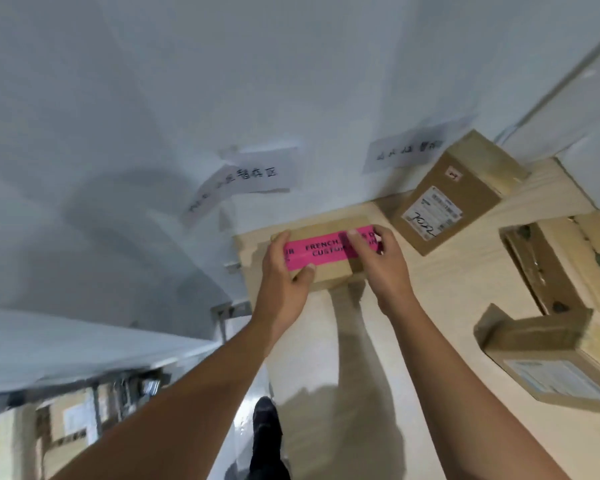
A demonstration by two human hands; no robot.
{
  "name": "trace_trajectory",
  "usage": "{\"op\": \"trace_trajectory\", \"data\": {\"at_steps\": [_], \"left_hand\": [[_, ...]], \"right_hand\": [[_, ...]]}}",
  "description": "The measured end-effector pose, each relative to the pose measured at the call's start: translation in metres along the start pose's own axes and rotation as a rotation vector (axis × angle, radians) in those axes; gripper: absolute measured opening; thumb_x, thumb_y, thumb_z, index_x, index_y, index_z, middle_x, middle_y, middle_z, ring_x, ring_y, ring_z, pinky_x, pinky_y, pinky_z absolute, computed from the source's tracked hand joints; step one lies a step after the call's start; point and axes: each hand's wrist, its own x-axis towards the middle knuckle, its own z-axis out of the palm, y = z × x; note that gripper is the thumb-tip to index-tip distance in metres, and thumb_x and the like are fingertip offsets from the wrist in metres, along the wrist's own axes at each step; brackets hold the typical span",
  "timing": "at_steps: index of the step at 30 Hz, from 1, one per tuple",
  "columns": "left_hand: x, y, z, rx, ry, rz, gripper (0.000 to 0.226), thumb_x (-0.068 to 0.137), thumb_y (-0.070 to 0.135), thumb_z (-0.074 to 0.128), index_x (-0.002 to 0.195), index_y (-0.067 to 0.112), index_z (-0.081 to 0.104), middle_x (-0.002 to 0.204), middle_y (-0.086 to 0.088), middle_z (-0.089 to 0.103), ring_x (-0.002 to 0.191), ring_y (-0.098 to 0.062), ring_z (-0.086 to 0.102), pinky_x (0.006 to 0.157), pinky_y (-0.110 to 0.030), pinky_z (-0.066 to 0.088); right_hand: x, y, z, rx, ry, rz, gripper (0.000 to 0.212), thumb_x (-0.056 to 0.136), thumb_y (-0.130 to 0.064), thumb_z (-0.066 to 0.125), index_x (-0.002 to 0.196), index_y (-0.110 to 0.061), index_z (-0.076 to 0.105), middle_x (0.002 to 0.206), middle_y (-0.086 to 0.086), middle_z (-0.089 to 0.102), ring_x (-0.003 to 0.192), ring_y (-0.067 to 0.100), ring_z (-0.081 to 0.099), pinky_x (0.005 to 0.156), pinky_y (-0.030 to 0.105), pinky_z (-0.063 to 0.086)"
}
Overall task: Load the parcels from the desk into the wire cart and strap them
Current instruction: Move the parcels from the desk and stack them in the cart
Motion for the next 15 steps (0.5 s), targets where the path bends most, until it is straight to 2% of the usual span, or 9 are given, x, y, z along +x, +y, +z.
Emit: {"op": "trace_trajectory", "data": {"at_steps": [3,4,5,7,8,10,12,14,15], "left_hand": [[-0.069,-0.011,-0.049,-0.176,0.088,-0.049,0.085,0.097,0.020,0.073,0.158,0.039,0.018,0.126,0.036,0.061,0.116,0.012,0.060,0.089,-0.002,0.046],[-0.096,-0.019,-0.069,-0.196,0.145,-0.036,0.081,0.096,0.021,0.074,0.155,0.046,0.024,0.122,0.037,0.063,0.114,0.011,0.062,0.088,-0.004,0.048],[-0.125,-0.030,-0.087,-0.209,0.205,-0.036,0.070,0.096,0.024,0.075,0.148,0.049,0.036,0.122,0.029,0.067,0.114,0.004,0.065,0.090,-0.011,0.052],[-0.185,-0.051,-0.123,-0.203,0.333,-0.040,0.048,0.095,0.034,0.075,0.138,0.034,0.054,0.122,0.007,0.072,0.113,-0.013,0.070,0.093,-0.029,0.058],[-0.213,-0.060,-0.141,-0.209,0.396,-0.057,0.048,0.094,0.040,0.075,0.136,0.029,0.056,0.121,0.003,0.072,0.112,-0.015,0.071,0.093,-0.032,0.058],[-0.268,-0.082,-0.174,-0.225,0.537,-0.147,0.059,0.089,0.054,0.074,0.140,0.034,0.051,0.123,0.010,0.072,0.111,-0.009,0.071,0.090,-0.030,0.059],[-0.319,-0.100,-0.205,-0.234,0.683,-0.220,0.067,0.085,0.062,0.072,0.144,0.040,0.046,0.123,0.019,0.071,0.108,-0.002,0.071,0.090,-0.032,0.059],[-0.370,-0.121,-0.232,-0.259,0.842,-0.256,0.072,0.083,0.067,0.072,0.146,0.044,0.046,0.122,0.023,0.070,0.106,0.002,0.070,0.088,-0.030,0.058],[-0.397,-0.132,-0.242,-0.276,0.921,-0.269,0.073,0.082,0.069,0.072,0.146,0.045,0.045,0.121,0.025,0.070,0.105,0.004,0.069,0.085,-0.027,0.056]], "right_hand": [[-0.054,0.001,0.017,-0.082,-0.103,-0.008,0.083,0.074,-0.081,0.068,0.138,-0.030,0.058,0.126,0.003,0.057,0.115,0.018,0.063,0.102,0.038,0.051],[-0.075,0.003,0.029,-0.104,-0.175,-0.016,0.082,0.074,-0.083,0.067,0.137,-0.031,0.060,0.125,0.006,0.058,0.116,0.023,0.063,0.105,0.044,0.051],[-0.098,0.006,0.044,-0.129,-0.258,-0.020,0.080,0.074,-0.084,0.066,0.134,-0.032,0.061,0.123,0.007,0.058,0.117,0.026,0.063,0.106,0.049,0.050],[-0.147,0.007,0.081,-0.141,-0.411,-0.031,0.073,0.078,-0.078,0.067,0.134,-0.030,0.061,0.123,0.010,0.058,0.117,0.029,0.062,0.105,0.051,0.051],[-0.171,0.004,0.102,-0.132,-0.477,-0.044,0.066,0.083,-0.071,0.070,0.133,-0.030,0.061,0.124,0.010,0.059,0.118,0.030,0.063,0.104,0.052,0.052],[-0.223,-0.005,0.145,-0.133,-0.606,-0.082,0.047,0.089,-0.054,0.075,0.130,-0.034,0.061,0.124,0.007,0.064,0.116,0.027,0.066,0.100,0.049,0.055],[-0.273,-0.016,0.182,-0.136,-0.745,-0.152,0.038,0.092,-0.046,0.075,0.126,-0.037,0.060,0.118,0.005,0.068,0.107,0.021,0.070,0.093,0.041,0.058],[-0.322,-0.021,0.215,-0.179,-0.878,-0.216,0.047,0.093,-0.049,0.074,0.134,-0.037,0.054,0.123,0.006,0.066,0.105,0.016,0.070,0.092,0.035,0.059],[-0.347,-0.021,0.231,-0.215,-0.934,-0.244,0.051,0.093,-0.050,0.073,0.138,-0.038,0.052,0.126,0.006,0.064,0.107,0.015,0.069,0.095,0.037,0.058]]}}
